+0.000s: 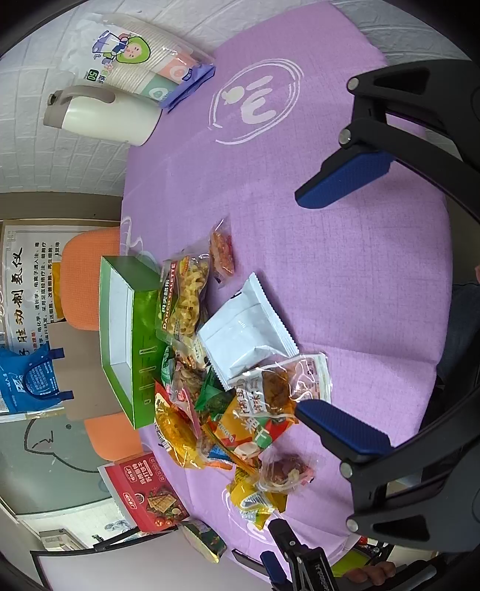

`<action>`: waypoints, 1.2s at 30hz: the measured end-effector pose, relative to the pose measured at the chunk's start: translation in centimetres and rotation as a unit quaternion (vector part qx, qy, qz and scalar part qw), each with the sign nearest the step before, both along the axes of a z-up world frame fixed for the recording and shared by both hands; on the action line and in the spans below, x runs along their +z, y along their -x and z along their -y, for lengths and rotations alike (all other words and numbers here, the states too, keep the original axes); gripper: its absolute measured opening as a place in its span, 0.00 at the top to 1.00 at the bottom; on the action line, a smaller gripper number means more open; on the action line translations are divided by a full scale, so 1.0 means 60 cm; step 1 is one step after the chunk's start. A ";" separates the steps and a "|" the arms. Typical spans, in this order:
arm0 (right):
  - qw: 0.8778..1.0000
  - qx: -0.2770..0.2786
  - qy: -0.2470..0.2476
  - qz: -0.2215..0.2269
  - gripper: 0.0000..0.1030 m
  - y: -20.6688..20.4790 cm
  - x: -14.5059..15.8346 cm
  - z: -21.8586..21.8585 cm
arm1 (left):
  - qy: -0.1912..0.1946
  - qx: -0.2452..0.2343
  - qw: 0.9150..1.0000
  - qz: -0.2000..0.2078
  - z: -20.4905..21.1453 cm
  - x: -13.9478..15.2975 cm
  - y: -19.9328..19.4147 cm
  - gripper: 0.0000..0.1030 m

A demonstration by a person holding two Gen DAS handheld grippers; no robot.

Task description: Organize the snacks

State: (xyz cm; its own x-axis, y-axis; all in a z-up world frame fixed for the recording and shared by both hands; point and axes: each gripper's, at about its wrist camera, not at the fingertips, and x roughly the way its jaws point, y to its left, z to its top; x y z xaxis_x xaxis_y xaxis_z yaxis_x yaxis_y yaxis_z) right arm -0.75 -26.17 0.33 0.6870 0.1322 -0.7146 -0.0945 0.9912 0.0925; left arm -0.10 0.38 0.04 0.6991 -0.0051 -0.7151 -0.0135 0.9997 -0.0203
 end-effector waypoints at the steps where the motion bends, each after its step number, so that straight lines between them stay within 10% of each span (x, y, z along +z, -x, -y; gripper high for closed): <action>1: 1.000 0.000 -0.001 0.000 0.00 0.000 0.000 0.000 | 0.000 0.000 1.000 0.000 0.000 0.000 0.000 0.00; 36: 0.998 0.063 -0.006 0.006 0.00 -0.028 -0.019 -0.025 | 0.031 -0.049 0.998 -0.015 0.004 -0.017 -0.010 0.00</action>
State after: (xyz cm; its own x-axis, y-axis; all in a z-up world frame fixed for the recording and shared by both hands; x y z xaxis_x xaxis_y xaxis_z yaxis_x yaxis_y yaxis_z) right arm 0.95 -24.65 -0.81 0.6728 0.2261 -0.7045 -0.2189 0.9704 0.1024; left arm 0.52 0.11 -0.97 0.6712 -0.1177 -0.7319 0.0825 0.9930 -0.0840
